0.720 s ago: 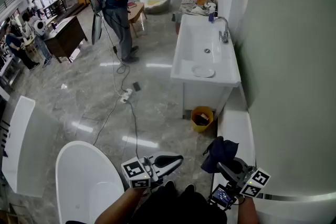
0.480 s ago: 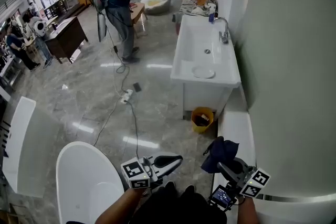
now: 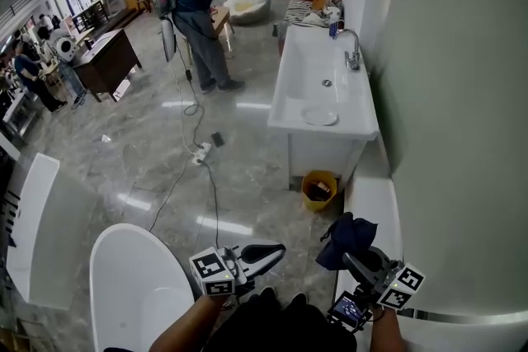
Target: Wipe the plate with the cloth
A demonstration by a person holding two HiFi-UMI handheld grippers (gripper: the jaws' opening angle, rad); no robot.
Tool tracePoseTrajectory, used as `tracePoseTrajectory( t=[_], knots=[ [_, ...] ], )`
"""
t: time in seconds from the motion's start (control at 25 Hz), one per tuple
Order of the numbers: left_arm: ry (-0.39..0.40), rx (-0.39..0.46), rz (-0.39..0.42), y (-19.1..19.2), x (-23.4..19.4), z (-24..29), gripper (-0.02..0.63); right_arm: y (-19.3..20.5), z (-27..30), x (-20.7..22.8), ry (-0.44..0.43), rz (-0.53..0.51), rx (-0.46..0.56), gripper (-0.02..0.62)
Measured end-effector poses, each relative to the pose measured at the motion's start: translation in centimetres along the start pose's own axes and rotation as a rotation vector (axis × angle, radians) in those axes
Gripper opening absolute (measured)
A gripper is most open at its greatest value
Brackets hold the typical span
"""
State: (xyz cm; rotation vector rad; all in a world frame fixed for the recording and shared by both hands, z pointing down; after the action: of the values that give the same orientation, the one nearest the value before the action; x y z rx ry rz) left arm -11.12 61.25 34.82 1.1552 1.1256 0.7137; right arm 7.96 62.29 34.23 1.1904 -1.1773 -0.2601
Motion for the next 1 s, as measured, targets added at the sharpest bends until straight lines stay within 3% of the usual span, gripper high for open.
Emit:
tracePoseTrajectory(
  t=[0.28, 0.52, 1.0],
  knots=[
    [-0.029, 0.000, -0.014, 0.0, -0.9, 1.1, 0.006, -0.9, 0.5, 1.7, -0.007, -0.034, -0.011, 0.064],
    [-0.041, -0.016, -0.028, 0.9, -4.5, 2.4, 0.006, -1.0, 2.6, 5.2, 0.001, -0.020, -0.037, 0.064],
    [0.020, -0.009, -0.108, -1.5, -22.5, 5.1, 0.006, -6.0, 13.9, 15.9, 0.070, 0.001, -0.059, 0.065]
  ],
)
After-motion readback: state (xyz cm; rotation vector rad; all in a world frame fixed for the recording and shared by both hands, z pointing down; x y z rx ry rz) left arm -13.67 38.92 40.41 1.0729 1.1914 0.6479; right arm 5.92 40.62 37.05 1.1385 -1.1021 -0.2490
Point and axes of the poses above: the fingertips, and each gripper's own axes: z forward along the fingers, x to its right, y out of its underside, the point moved 3 cm from there along -z, backward along the fingers, and after that the axes turned 4 degrees about z, right-handed, at the moved point
